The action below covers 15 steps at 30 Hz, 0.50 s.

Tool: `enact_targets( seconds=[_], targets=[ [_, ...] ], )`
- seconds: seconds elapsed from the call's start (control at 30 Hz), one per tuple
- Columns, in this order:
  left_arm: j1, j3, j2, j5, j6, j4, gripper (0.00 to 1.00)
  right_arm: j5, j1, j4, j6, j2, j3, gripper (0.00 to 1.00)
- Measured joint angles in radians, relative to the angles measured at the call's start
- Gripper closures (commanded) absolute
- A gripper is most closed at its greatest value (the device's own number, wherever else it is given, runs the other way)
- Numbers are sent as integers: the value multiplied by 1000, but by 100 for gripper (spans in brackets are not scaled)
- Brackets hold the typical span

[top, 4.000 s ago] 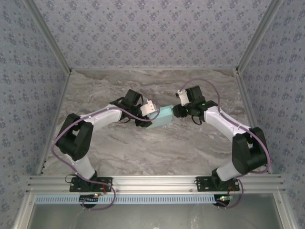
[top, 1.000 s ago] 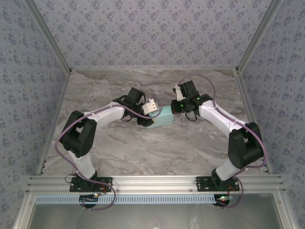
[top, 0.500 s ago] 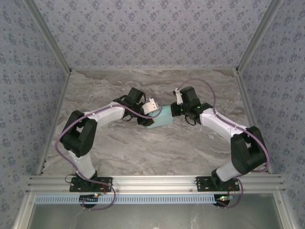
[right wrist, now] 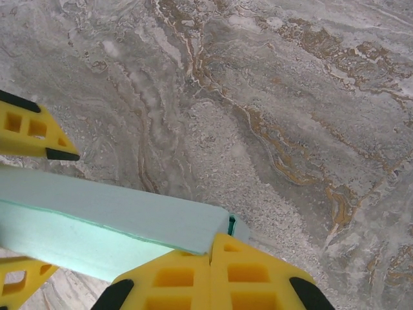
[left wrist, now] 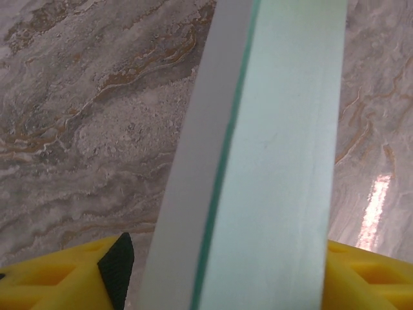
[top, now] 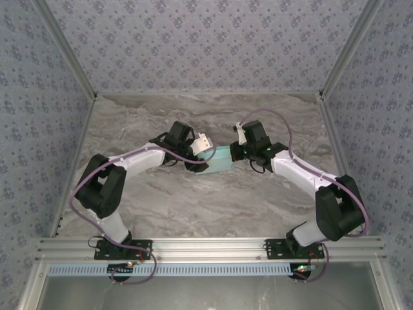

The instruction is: Fold the paper box

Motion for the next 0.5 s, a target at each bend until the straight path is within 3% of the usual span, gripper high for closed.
enact_targets(
  seconds=[0.07, 0.33, 0.5],
  targets=[
    [15, -52, -54, 9, -64, 43, 1, 7, 8, 0, 9, -6, -7, 100],
    [62, -148, -290, -20, -255, 127, 1, 47, 37, -2, 49, -31, -32, 100],
    [59, -358, -468, -127, -419, 273, 16, 100, 62, -8, 72, -34, -32, 100]
  ],
)
